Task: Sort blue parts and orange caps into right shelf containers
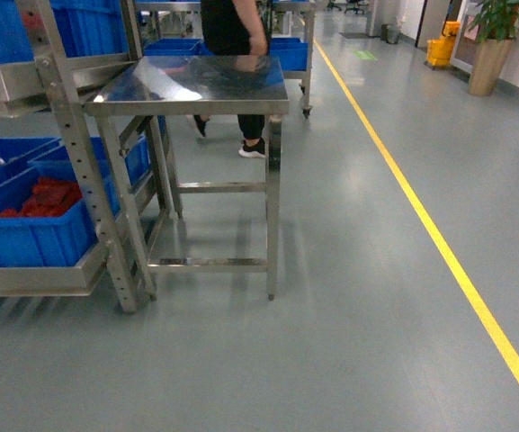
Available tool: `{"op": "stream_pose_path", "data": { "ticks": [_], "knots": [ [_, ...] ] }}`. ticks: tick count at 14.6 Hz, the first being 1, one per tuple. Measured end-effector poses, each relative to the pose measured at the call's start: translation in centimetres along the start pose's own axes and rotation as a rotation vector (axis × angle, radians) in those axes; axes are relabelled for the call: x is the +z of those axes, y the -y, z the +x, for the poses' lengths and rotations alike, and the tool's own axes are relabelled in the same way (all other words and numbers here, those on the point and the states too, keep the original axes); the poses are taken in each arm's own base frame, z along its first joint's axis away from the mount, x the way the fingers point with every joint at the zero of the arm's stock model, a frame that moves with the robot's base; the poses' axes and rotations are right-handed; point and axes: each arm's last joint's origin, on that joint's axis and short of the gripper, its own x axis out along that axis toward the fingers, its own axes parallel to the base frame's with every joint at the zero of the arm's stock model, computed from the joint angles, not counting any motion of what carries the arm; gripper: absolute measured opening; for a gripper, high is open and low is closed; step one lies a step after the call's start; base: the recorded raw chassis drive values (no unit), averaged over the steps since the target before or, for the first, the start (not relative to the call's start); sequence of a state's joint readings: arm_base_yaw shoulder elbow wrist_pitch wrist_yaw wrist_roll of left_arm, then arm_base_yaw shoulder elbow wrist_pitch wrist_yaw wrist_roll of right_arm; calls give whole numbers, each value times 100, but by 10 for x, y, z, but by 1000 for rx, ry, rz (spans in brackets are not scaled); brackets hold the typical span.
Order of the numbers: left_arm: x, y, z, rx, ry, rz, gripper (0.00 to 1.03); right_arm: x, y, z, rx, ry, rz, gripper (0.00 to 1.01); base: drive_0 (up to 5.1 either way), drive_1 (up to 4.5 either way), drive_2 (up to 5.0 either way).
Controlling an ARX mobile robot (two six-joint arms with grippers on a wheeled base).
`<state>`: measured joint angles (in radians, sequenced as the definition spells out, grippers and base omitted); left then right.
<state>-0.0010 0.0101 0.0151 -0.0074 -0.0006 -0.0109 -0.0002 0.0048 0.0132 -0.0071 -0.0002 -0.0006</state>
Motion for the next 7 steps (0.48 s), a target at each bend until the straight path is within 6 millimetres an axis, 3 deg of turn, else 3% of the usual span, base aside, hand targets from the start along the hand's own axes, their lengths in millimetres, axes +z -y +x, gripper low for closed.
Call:
{"op": "stream_pose_path", "data": {
  "ticks": [7],
  "knots": [
    [0, 0, 0, 0, 1, 0, 44, 0, 0, 0, 0, 2, 0, 44, -3, 402, -407]
  ]
}}
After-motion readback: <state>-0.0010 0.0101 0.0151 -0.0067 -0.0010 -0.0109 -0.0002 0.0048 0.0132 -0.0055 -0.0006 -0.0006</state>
